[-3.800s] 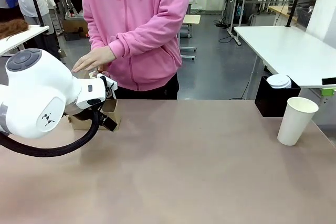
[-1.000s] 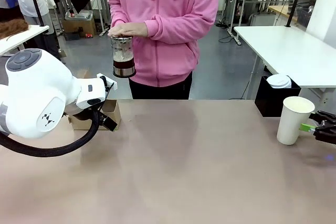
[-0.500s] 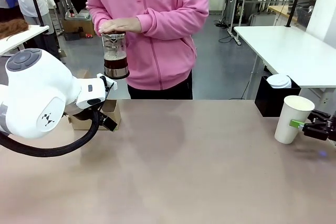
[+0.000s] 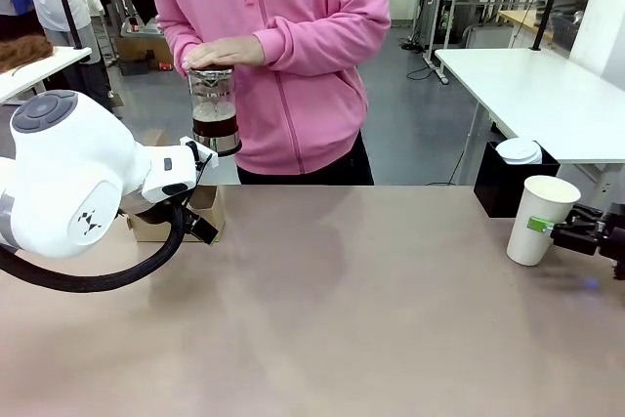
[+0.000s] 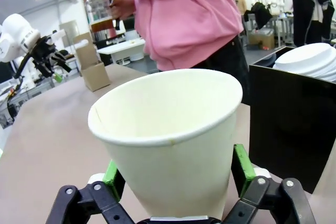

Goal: Pour a drink into a cup and package it in a carrier.
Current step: Pick up the 600 ml Paper Cup and place it in the middle top area of the table.

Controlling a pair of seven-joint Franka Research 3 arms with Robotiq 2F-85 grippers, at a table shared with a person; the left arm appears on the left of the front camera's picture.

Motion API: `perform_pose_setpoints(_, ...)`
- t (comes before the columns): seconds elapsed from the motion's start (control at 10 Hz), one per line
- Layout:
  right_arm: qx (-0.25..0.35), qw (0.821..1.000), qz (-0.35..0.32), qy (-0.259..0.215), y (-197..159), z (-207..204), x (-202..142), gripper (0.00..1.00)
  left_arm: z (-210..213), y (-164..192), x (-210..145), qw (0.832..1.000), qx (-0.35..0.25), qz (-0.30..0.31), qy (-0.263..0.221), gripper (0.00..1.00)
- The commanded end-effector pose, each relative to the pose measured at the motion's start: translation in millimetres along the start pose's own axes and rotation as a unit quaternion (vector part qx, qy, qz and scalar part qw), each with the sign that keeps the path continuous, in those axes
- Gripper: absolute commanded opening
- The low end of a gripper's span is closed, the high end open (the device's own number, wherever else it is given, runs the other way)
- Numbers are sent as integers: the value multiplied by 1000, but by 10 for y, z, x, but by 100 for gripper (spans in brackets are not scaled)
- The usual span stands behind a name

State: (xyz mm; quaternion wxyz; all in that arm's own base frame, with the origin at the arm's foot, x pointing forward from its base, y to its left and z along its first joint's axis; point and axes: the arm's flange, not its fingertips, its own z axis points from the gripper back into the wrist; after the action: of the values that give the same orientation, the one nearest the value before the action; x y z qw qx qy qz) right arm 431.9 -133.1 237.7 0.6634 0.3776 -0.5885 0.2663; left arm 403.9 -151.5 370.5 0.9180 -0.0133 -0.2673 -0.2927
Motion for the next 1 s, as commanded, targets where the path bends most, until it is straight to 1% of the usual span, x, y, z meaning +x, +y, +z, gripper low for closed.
perform_pose_setpoints(0.0, 31, 999, -33, 18, 88, 26, 99, 80, 2, 0, -2, 1000, 0, 0, 0, 100)
perform_pose_setpoints(0.1, 0, 1000, 0, 0, 0, 0, 0, 80, 2, 0, -2, 1000, 0, 0, 0, 100)
perform_pose_setpoints(0.3, 0, 1000, 0, 0, 0, 0, 0, 80, 2, 0, -2, 1000, 0, 0, 0, 100)
perform_pose_setpoints(0.4, 8, 1000, -10, 4, 12, 3, 2, 80, 2, 0, -2, 1000, 0, 0, 0, 100)
perform_pose_setpoints(0.5, -20, 1000, -4, -6, 154, 43, 169, 80, 2, 0, -2, 1000, 0, 0, 0, 100)
perform_pose_setpoints(0.6, -39, 999, 6, -9, 299, -46, 378, 80, 2, 0, -2, 1000, 0, 0, 0, 100)
perform_pose_setpoints(0.7, -52, 999, 9, -3, 414, -217, 579, 80, 2, 0, -2, 1000, 0, 0, 0, 100)
perform_pose_setpoints(0.9, -60, 998, 14, 11, 624, -718, 930, 80, 2, 0, -2, 1000, 0, 0, 0, 100)
